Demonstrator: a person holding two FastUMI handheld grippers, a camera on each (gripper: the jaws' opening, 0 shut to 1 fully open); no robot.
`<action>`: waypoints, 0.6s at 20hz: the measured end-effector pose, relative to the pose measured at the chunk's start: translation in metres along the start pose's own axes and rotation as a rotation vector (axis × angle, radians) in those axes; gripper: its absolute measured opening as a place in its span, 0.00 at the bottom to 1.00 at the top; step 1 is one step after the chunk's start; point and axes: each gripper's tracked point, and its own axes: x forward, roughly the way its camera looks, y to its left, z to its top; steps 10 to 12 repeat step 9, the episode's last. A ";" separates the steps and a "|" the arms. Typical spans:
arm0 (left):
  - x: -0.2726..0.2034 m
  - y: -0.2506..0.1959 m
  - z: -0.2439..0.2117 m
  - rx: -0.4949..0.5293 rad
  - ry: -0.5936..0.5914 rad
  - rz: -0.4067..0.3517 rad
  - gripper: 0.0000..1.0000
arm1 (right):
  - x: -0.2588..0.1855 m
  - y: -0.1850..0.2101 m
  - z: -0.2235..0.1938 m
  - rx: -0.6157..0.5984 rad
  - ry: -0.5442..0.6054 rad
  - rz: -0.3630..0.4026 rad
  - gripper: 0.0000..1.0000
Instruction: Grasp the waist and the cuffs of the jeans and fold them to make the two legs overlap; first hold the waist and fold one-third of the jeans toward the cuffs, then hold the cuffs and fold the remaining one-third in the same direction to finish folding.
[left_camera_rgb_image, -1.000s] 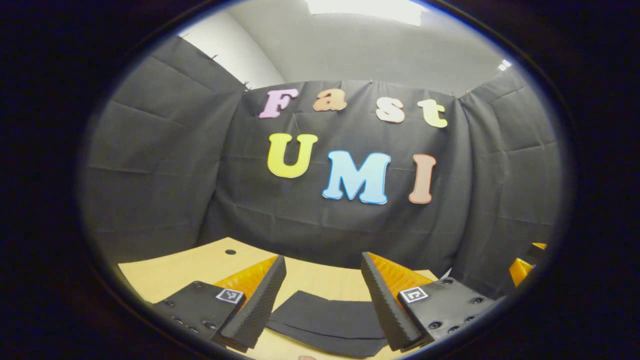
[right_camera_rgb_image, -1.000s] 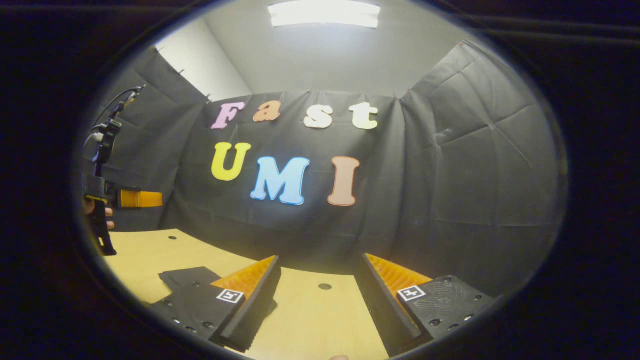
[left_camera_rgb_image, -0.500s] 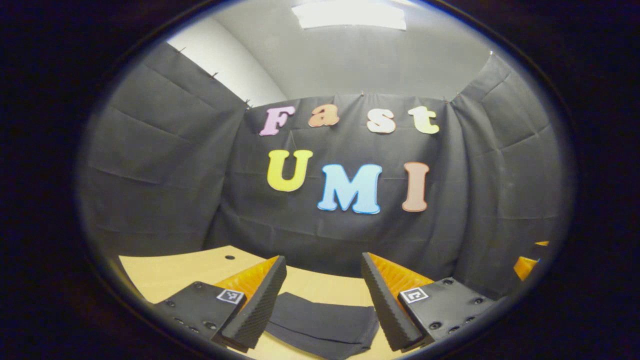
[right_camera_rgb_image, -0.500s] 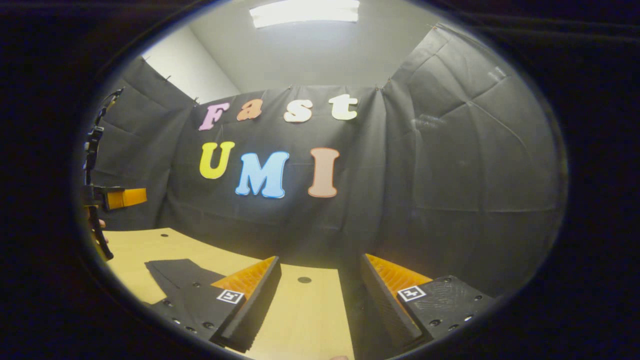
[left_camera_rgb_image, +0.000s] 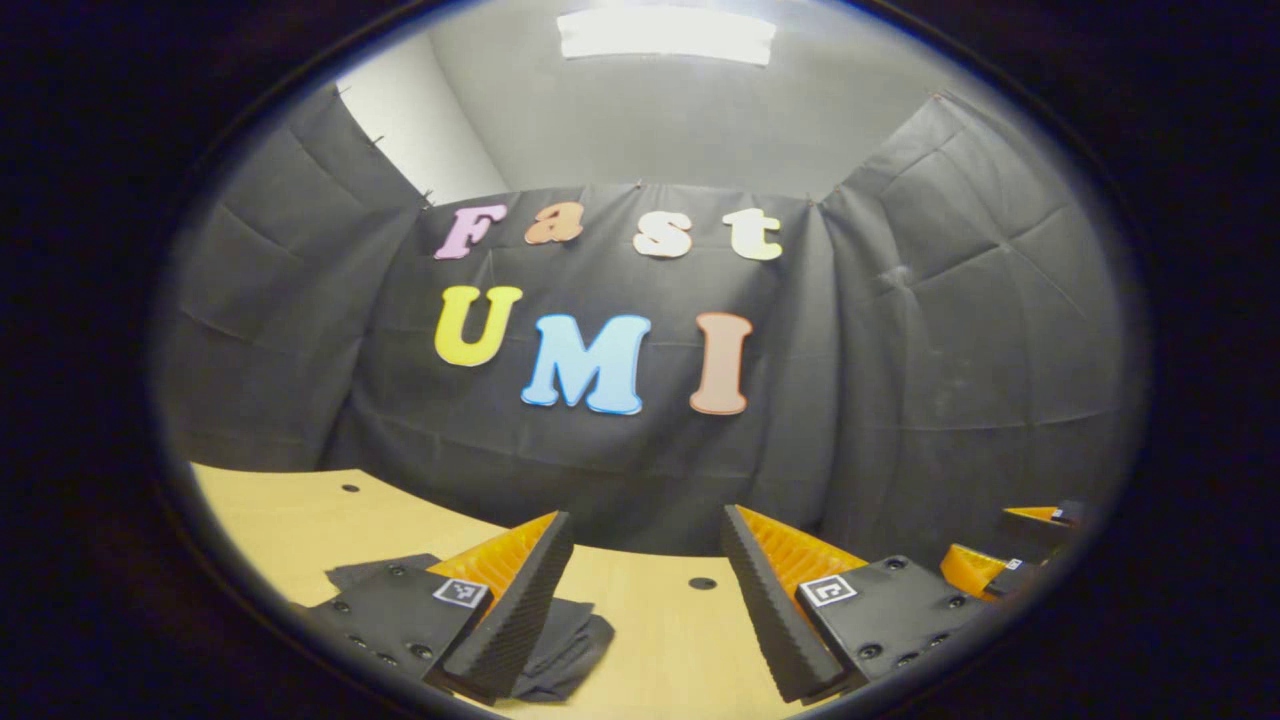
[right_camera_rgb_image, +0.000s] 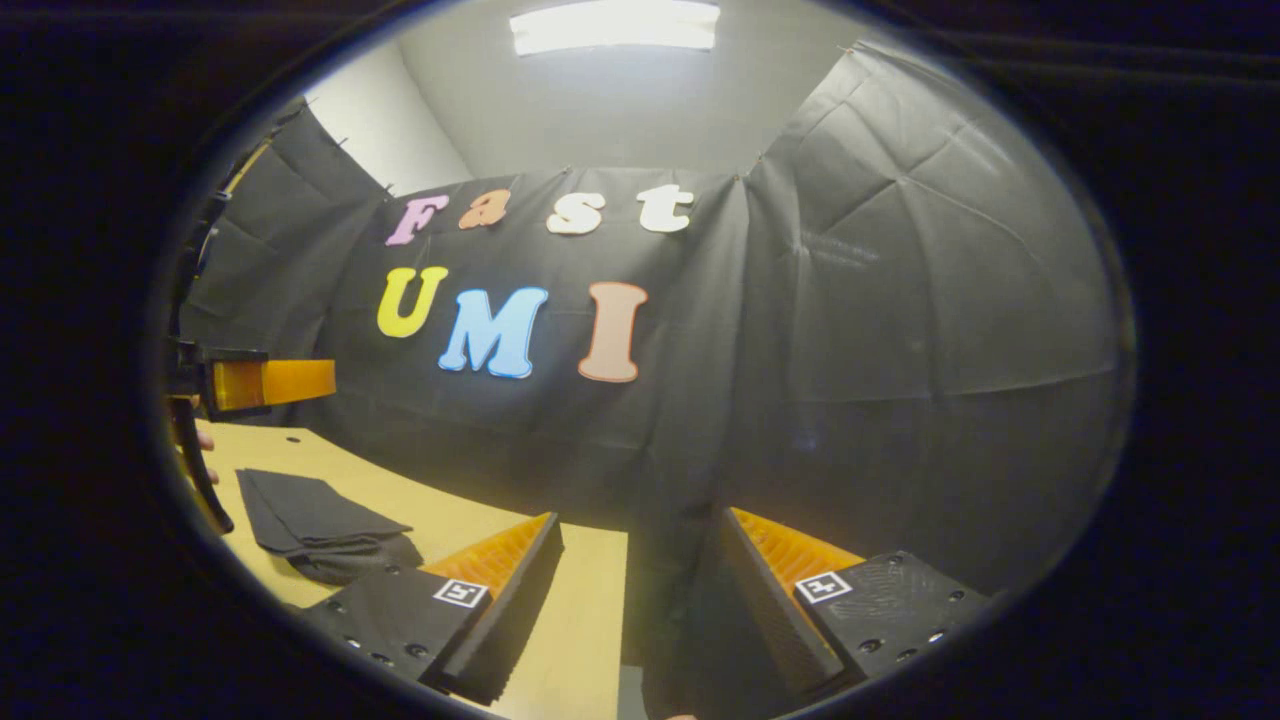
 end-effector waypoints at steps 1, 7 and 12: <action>0.006 -0.013 -0.023 -0.004 0.017 -0.012 0.97 | 0.006 -0.004 -0.010 0.020 0.001 -0.003 0.95; 0.028 -0.012 -0.151 -0.011 0.141 0.016 0.99 | 0.038 0.001 -0.094 0.157 0.097 -0.015 0.95; 0.025 0.000 -0.181 -0.006 0.196 0.053 0.97 | 0.043 0.013 -0.112 0.207 0.130 -0.001 0.95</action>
